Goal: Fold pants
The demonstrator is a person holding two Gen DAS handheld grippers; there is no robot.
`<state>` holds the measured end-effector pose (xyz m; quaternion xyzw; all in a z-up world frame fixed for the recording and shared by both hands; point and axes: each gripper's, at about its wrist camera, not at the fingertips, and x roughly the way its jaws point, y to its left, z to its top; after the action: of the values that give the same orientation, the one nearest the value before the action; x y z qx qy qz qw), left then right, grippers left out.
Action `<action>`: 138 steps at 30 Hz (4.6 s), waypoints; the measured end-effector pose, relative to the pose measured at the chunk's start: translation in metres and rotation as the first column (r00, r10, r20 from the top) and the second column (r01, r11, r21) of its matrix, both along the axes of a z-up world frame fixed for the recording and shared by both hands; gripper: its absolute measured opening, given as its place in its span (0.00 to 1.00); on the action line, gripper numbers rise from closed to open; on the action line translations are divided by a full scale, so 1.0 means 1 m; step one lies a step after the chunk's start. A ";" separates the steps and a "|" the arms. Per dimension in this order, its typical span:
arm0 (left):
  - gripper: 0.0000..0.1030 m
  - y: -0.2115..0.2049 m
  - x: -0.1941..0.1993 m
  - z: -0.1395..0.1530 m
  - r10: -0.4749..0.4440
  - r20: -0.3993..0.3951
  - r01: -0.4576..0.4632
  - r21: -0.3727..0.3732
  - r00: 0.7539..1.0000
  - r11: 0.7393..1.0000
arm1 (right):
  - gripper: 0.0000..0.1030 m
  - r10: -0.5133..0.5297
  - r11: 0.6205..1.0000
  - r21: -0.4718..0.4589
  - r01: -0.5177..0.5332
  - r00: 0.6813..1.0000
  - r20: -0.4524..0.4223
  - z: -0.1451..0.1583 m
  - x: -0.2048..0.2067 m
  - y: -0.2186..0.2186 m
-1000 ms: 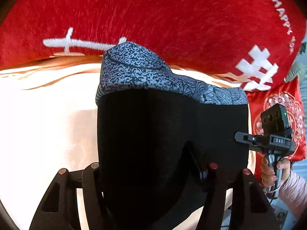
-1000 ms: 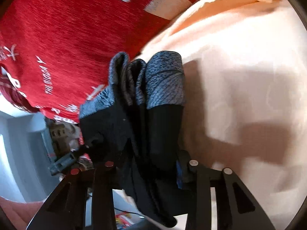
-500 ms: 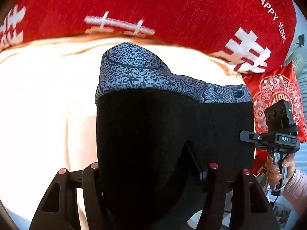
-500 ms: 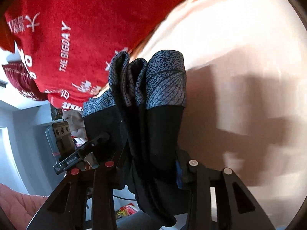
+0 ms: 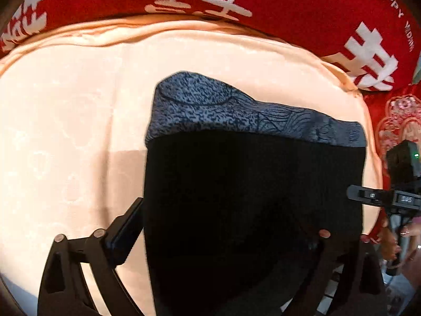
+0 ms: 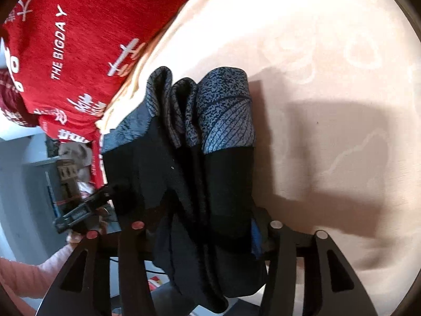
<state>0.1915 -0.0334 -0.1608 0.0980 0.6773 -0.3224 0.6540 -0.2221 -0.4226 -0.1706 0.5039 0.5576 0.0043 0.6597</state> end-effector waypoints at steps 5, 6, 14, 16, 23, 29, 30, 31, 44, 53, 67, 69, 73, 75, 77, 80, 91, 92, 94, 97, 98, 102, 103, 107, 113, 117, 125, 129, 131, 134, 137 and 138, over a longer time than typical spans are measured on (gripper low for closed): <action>0.95 -0.013 -0.007 0.013 -0.004 0.048 0.000 0.072 0.999 0.997 | 0.58 0.030 0.996 -0.081 -0.036 0.997 -0.069 0.015 0.004 0.003; 0.95 -0.014 -0.008 0.017 -0.005 0.059 -0.001 0.104 0.998 0.995 | 0.59 0.038 0.995 -0.094 -0.045 0.996 -0.080 0.018 -0.001 0.002; 0.99 -0.009 -0.032 0.068 0.017 0.122 -0.044 0.224 0.992 0.974 | 0.76 0.056 0.978 -0.189 -0.090 0.983 -0.177 0.061 -0.008 0.006; 0.99 -0.004 -0.040 0.083 0.030 0.145 -0.064 0.238 0.989 0.969 | 0.77 0.068 0.968 -0.227 -0.111 0.980 -0.188 0.075 -0.011 0.010; 0.99 -0.010 -0.066 0.135 0.095 0.217 -0.137 0.189 0.972 0.972 | 0.86 0.087 0.921 -0.361 -0.146 0.981 -0.175 0.125 -0.024 0.023; 0.99 -0.018 -0.071 0.164 0.023 0.236 -0.070 0.194 0.972 0.979 | 1.00 0.073 0.868 -0.480 -0.125 0.989 -0.125 0.163 -0.028 0.037; 0.99 -0.018 -0.071 0.167 0.012 0.236 -0.061 0.200 0.972 0.978 | 1.00 0.066 0.875 -0.469 -0.119 0.990 -0.127 0.167 -0.029 0.039; 0.99 -0.015 -0.071 0.170 0.004 0.235 -0.053 0.205 0.972 0.977 | 1.00 0.063 0.879 -0.461 -0.116 0.990 -0.130 0.170 -0.029 0.040; 0.99 0.023 -0.076 0.186 -0.051 0.273 -0.016 0.236 0.961 0.972 | 1.00 -0.004 0.871 -0.482 -0.089 0.982 -0.189 0.197 -0.022 0.099; 0.99 0.043 -0.093 0.189 -0.039 0.270 -0.019 0.208 0.962 0.978 | 1.00 -0.008 0.843 -0.527 -0.107 0.978 -0.210 0.214 -0.026 0.137; 0.99 0.045 -0.102 0.193 -0.043 0.268 -0.014 0.208 0.962 0.978 | 1.00 -0.032 0.805 -0.585 -0.096 0.979 -0.204 0.231 -0.038 0.154; 0.99 0.044 -0.104 0.193 -0.051 0.267 -0.006 0.208 0.962 0.978 | 1.00 -0.034 0.800 -0.592 -0.096 0.978 -0.204 0.233 -0.040 0.154; 0.99 0.041 -0.106 0.195 -0.065 0.276 0.006 0.209 0.959 0.978 | 1.00 -0.043 0.795 -0.599 -0.091 0.978 -0.205 0.234 -0.043 0.154; 0.99 0.040 -0.106 0.195 -0.071 0.284 0.009 0.215 0.956 0.977 | 1.00 -0.048 0.793 -0.602 -0.086 0.978 -0.204 0.236 -0.044 0.154; 0.99 0.040 -0.106 0.196 -0.075 0.287 0.010 0.221 0.955 0.975 | 1.00 -0.051 0.791 -0.606 -0.084 0.978 -0.202 0.237 -0.044 0.153; 0.99 0.040 -0.105 0.197 -0.069 0.291 0.005 0.214 0.954 0.977 | 1.00 -0.054 0.789 -0.609 -0.083 0.978 -0.204 0.238 -0.043 0.153; 0.99 0.041 -0.104 0.199 -0.064 0.292 0.004 0.203 0.954 0.979 | 1.00 -0.036 0.786 -0.610 -0.101 0.977 -0.208 0.238 -0.037 0.156; 0.99 0.041 -0.104 0.199 -0.066 0.292 0.005 0.205 0.954 0.979 | 1.00 -0.035 0.785 -0.611 -0.103 0.977 -0.209 0.238 -0.037 0.156; 0.99 0.041 -0.104 0.198 -0.066 0.290 0.005 0.206 0.955 0.978 | 1.00 -0.034 0.785 -0.611 -0.104 0.977 -0.209 0.237 -0.037 0.157; 0.99 0.041 -0.105 0.197 -0.067 0.288 0.005 0.209 0.955 0.978 | 1.00 -0.034 0.784 -0.612 -0.106 0.976 -0.213 0.237 -0.037 0.158; 0.99 0.041 -0.105 0.197 -0.065 0.288 0.004 0.208 0.955 0.978 | 1.00 -0.034 0.784 -0.611 -0.107 0.976 -0.215 0.237 -0.037 0.158; 0.99 0.041 -0.105 0.196 -0.069 0.286 0.008 0.210 0.956 0.978 | 1.00 -0.035 0.784 -0.612 -0.107 0.976 -0.215 0.236 -0.037 0.158; 0.99 0.042 -0.106 0.196 -0.070 0.286 0.009 0.210 0.956 0.978 | 1.00 -0.035 0.784 -0.612 -0.107 0.976 -0.215 0.236 -0.037 0.158; 0.99 0.041 -0.107 0.195 -0.072 0.289 0.010 0.211 0.955 0.977 | 1.00 -0.035 0.783 -0.612 -0.108 0.976 -0.217 0.237 -0.037 0.159; 0.99 0.040 -0.109 0.195 -0.070 0.285 0.008 0.211 0.956 0.977 | 1.00 -0.026 0.780 -0.614 -0.119 0.975 -0.222 0.236 -0.034 0.155; 0.99 0.040 -0.107 0.193 -0.086 0.276 0.025 0.214 0.957 0.976 | 1.00 -0.022 0.779 -0.615 -0.125 0.974 -0.225 0.236 -0.033 0.154; 0.99 0.039 -0.107 0.193 -0.103 0.273 0.044 0.215 0.957 0.976 | 1.00 -0.013 0.773 -0.619 -0.139 0.972 -0.234 0.234 -0.031 0.157; 0.99 0.040 -0.106 0.192 -0.106 0.273 0.050 0.207 0.956 0.977 | 1.00 -0.010 0.773 -0.618 -0.143 0.972 -0.236 0.234 -0.030 0.157; 0.99 0.040 -0.106 0.192 -0.107 0.273 0.050 0.209 0.956 0.977 | 1.00 -0.009 0.774 -0.617 -0.143 0.972 -0.236 0.233 -0.029 0.158; 0.99 0.040 -0.105 0.191 -0.107 0.266 0.051 0.209 0.958 0.977 | 1.00 -0.005 0.773 -0.618 -0.146 0.972 -0.235 0.233 -0.028 0.158; 0.99 0.041 -0.105 0.190 -0.110 0.270 0.052 0.212 0.957 0.976 | 1.00 0.000 0.773 -0.617 -0.149 0.972 -0.235 0.232 -0.027 0.159; 0.99 0.041 -0.105 0.191 -0.113 0.273 0.055 0.213 0.955 0.975 | 1.00 0.002 0.773 -0.616 -0.150 0.972 -0.235 0.231 -0.027 0.159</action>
<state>0.0863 0.0072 0.0297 0.2383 0.6012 -0.2616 0.7165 -0.2488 -0.2640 0.0607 0.2284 0.6167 -0.2117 0.7230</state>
